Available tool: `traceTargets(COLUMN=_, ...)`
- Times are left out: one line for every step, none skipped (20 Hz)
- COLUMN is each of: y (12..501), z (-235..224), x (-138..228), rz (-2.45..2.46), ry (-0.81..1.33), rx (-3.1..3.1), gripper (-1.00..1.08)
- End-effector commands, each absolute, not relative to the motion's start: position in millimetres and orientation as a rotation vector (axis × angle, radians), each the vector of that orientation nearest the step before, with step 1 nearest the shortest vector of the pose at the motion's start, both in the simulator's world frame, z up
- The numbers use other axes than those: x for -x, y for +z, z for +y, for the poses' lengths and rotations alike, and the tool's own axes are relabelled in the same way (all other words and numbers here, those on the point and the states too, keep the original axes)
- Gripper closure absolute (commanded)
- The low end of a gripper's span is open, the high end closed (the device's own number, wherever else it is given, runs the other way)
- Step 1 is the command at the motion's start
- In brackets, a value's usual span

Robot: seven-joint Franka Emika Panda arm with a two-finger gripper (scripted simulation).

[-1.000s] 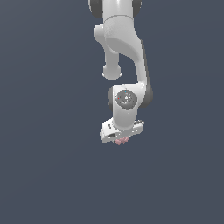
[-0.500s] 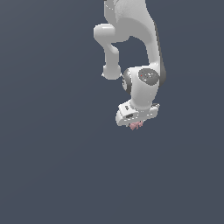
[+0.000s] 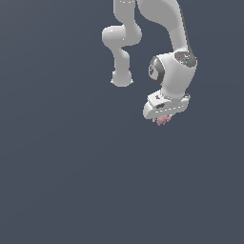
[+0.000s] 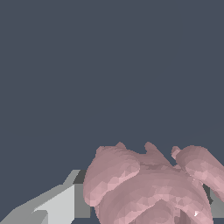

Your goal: Pick up the object and move it to a goal position.

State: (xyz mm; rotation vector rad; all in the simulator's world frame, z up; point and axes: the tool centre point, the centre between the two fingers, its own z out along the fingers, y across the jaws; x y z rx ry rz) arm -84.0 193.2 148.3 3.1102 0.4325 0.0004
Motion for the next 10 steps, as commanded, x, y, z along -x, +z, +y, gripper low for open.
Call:
traceTargets(y=156.6, z=208.0, x=97.2, rz=0.431, ry=0.000, rx=-3.110, gripper=1.08)
traceTargets(y=159.4, z=213.1, x=101.2, rz=0.431, ry=0.000, rx=-3.110, gripper=1.08)
traceTargets(y=161.8, z=217.6, x=104.8, rz=0.431, ry=0.000, rx=-3.110, gripper=1.08)
traceTargets(y=164.0, z=221.6, x=107.8, rz=0.431, ry=0.000, rx=-3.110, gripper=1.08)
traceTargets(y=165.9, z=224.7, x=110.3, rz=0.430, ry=0.000, rx=-3.111, gripper=1.08)
traceTargets(y=167.4, z=227.6, x=112.3, rz=0.430, ry=0.000, rx=-3.111, gripper=1.08)
traceTargets(y=168.6, z=229.8, x=113.8, rz=0.430, ry=0.000, rx=-3.111, gripper=1.08)
traceTargets(y=169.4, z=231.4, x=114.9, rz=0.430, ry=0.000, rx=-3.111, gripper=1.08)
traceTargets(y=170.0, z=232.3, x=115.4, rz=0.430, ry=0.000, rx=-3.111, gripper=1.08)
traceTargets(y=170.1, z=232.6, x=115.6, rz=0.430, ry=0.000, rx=-3.111, gripper=1.08)
